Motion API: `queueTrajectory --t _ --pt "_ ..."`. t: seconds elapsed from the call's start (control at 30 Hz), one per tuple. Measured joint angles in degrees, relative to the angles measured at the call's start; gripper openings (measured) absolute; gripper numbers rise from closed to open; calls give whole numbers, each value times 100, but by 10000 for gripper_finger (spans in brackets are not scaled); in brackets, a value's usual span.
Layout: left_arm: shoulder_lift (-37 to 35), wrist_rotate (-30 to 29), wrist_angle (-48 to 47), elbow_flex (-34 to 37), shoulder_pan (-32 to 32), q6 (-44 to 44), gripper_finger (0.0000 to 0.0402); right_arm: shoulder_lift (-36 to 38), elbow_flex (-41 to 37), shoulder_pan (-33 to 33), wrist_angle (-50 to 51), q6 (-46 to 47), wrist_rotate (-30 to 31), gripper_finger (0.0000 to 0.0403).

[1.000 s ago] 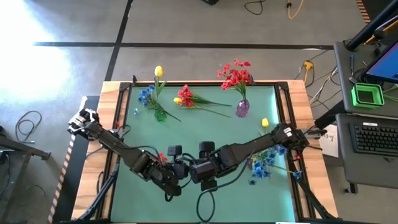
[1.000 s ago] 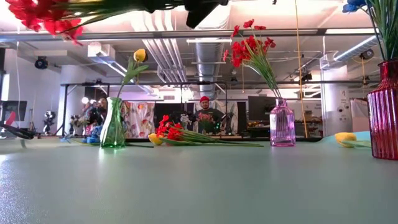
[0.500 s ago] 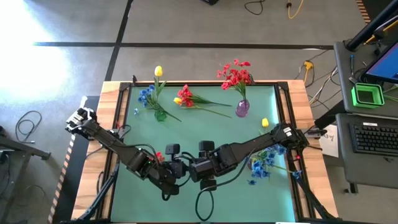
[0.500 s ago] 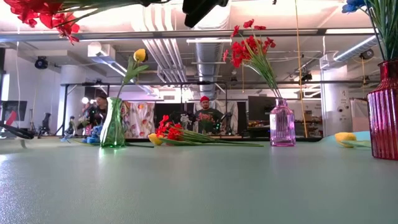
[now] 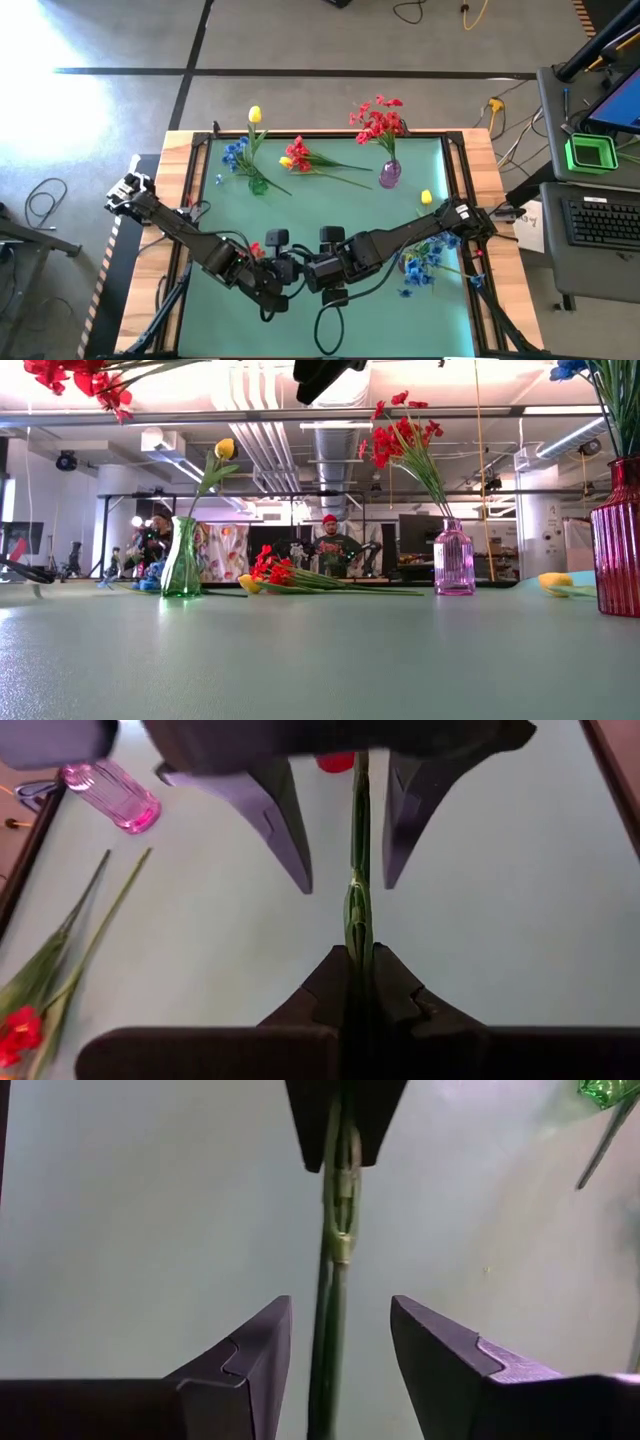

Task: Sort flowers into vase by color
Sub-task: Put the bottom red flower into the purple vase

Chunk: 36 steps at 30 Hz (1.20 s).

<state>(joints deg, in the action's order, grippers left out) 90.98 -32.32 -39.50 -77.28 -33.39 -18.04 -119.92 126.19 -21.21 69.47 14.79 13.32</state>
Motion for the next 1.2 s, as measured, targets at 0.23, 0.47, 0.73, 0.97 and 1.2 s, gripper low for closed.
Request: queueTrajectory --t 0.23,0.47,0.73,0.97,1.2 --pt "-2 -5 -213 -168 0 0 1 0 0 0 -9 20 17 149" --pt "-2 -26 -210 -172 0 0 11 0 0 0 -31 9 17 54" --pt "-2 -21 -239 -343 0 273 103 32 1 0 44 -40 -28 10" --pt "-13 -84 -534 -959 0 925 189 216 2 -91 74 68 15 9" --pt "-181 -483 -1071 -1436 -213 985 207 440 -13 -329 272 235 370 9"
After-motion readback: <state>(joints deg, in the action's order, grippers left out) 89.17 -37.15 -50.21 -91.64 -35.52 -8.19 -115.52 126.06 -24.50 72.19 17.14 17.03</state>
